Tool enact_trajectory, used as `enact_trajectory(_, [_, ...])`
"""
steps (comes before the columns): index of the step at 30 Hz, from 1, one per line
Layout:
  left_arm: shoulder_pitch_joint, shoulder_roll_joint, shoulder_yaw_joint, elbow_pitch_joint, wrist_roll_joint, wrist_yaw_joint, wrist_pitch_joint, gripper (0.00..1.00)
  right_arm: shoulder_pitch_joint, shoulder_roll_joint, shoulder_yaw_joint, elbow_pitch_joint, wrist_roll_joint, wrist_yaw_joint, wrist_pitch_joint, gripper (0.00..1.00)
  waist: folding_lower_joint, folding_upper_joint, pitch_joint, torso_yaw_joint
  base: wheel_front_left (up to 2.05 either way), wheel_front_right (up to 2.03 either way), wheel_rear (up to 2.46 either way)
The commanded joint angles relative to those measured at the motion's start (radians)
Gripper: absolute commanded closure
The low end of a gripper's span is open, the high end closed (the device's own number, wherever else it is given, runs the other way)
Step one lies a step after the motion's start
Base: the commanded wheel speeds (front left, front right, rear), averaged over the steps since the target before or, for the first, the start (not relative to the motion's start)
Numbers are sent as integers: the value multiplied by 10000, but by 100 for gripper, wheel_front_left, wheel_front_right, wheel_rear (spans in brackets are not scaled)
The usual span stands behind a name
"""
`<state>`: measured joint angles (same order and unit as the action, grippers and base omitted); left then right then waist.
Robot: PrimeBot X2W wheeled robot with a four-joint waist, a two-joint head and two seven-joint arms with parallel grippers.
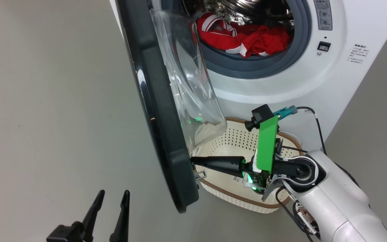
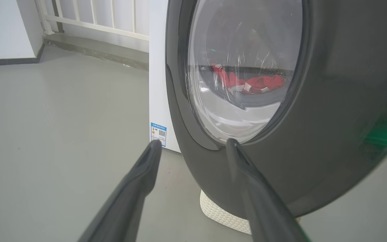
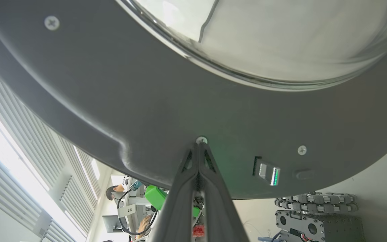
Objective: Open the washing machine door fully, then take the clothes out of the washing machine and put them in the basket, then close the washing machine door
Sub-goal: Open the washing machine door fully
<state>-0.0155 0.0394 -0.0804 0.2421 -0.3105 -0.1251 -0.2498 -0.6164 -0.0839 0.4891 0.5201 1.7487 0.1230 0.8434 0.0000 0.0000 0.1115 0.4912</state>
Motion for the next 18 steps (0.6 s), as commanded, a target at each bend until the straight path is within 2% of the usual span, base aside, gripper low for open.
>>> enact_trajectory(1, [-38, 108, 386, -301, -58, -56, -120, 0, 80, 325, 194, -288, 4, 77, -53, 100, 0, 0, 27, -4, 0, 0, 0])
enact_trajectory(6, [-59, 108, 416, -323, -91, -56, -120, 0, 96, 333, 364, -343, 34, 77, -195, 100, 0, 0, 38, -67, 0, 0, 0])
enact_trajectory(8, [-69, 108, 435, -312, -91, -56, -120, 0, 112, 334, 338, -333, -101, 77, -363, 65, 0, 0, 37, -125, 0, 0, 0])
enact_trajectory(9, [-78, 108, 440, -305, -84, -56, -120, 0, 120, 334, 318, -331, -192, 77, -439, 53, 0, 0, 37, -163, 0, 0, 0])
enact_trajectory(10, [-87, 108, 448, -296, -74, -56, -120, 0, 132, 334, 284, -329, -307, 77, -542, 24, 0, 0, 34, -206, 0, 0, 0])
enact_trajectory(11, [-101, 108, 447, -287, -59, -56, -120, 0, 156, 334, 245, -323, -422, 77, -653, 0, 0, 0, 30, -249, 0, 0, 0])
enact_trajectory(18, [-148, 108, 493, -275, 23, -56, -120, 0, 472, 240, -44, -262, -1176, 77, -1553, 0, 0, 0, -1, -586, 0, 0, 0])
